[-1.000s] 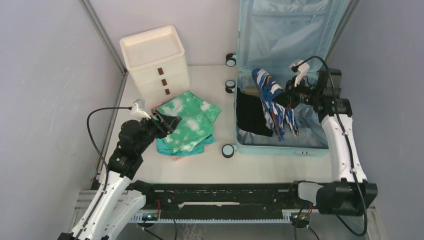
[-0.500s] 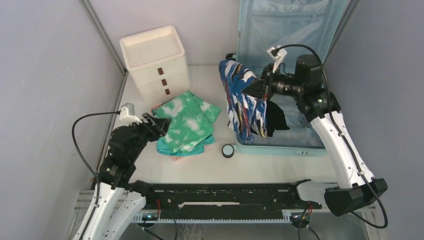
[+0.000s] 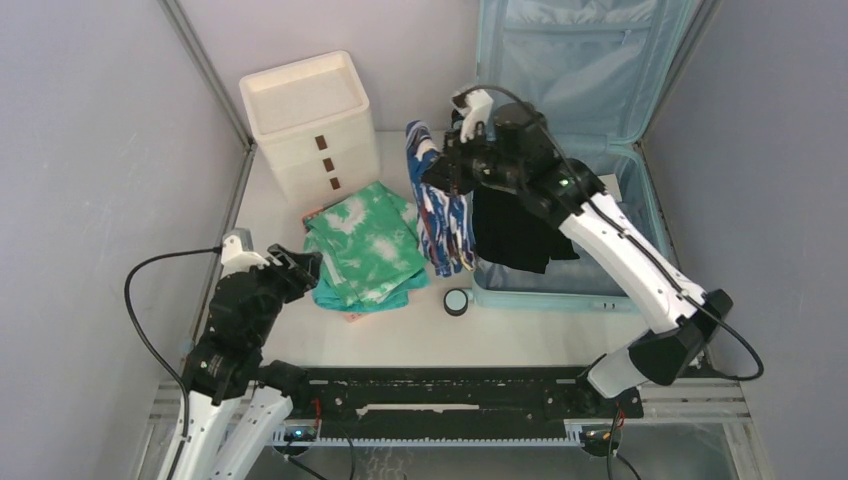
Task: Open, take out, and arrange the luggage
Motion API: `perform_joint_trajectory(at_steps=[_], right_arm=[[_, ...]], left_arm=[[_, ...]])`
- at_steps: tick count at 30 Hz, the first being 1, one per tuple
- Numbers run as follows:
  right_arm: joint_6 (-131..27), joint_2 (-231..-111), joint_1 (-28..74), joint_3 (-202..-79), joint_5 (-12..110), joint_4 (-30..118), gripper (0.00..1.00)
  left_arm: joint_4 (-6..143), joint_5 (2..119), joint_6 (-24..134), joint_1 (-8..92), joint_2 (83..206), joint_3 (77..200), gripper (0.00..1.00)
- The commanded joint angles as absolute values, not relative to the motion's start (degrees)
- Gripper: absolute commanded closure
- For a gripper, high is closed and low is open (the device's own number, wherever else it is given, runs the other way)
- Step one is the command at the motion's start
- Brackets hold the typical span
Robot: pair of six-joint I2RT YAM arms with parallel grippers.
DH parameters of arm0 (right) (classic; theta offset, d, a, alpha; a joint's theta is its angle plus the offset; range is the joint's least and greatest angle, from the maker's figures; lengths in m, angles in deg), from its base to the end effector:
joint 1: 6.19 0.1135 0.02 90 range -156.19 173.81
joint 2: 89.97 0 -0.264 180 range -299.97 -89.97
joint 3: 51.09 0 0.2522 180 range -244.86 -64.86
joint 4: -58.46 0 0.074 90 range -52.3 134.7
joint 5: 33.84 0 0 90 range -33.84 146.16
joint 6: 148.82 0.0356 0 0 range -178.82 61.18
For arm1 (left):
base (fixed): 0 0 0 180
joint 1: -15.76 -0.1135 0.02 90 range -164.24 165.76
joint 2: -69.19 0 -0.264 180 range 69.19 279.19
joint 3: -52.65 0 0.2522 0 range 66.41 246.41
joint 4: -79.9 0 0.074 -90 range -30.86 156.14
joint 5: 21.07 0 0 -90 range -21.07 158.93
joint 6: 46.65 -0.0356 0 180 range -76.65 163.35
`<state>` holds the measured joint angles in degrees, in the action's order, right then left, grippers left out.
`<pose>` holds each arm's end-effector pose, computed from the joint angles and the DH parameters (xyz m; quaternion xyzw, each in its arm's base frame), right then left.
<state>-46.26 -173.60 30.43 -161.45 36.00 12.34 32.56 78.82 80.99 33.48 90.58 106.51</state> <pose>0.2473 0.1991 0.4536 -0.2664 0.7648 0.3667 0.4580 0.0899 -0.0223 0.3172 -0.1883 0.7687 -0.2216 0.5696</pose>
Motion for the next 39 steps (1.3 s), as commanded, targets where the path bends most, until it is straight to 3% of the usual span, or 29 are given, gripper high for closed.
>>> perform_joint_trajectory(at_steps=[1, 19, 21, 25, 28, 34, 39], right_arm=[[-46.8, -177.6, 36.6, -169.7, 49.4, 16.6, 1.00], [-41.0, -211.8, 51.3, -192.6, 58.4, 15.5, 1.00], [-39.1, -214.2, 52.1, -192.5, 57.2, 17.8, 0.88], [-39.2, -218.1, 53.1, -193.5, 46.7, 22.8, 0.38], [-40.8, -217.4, 52.7, -195.2, 37.9, 24.2, 0.16], [-46.7, -209.2, 46.4, -194.7, 21.9, 23.5, 0.14], [-56.1, -198.3, 36.7, -183.4, 5.8, 22.3, 0.18]], left_arm=[[28.9, 83.3, 81.6, 33.7, 88.6, 109.5, 0.38], [20.6, 86.7, 85.2, 33.8, 81.4, 111.0, 0.38], [20.0, 86.6, 85.8, 33.7, 80.9, 111.0, 0.38], [19.7, 85.4, 86.4, 33.7, 80.9, 111.5, 0.39], [20.5, 83.6, 86.2, 33.7, 81.4, 112.5, 0.39], [29.5, 74.8, 84.7, 33.7, 82.6, 112.8, 0.40], [40.3, 66.7, 88.0, 33.8, 88.5, 110.1, 0.47]])
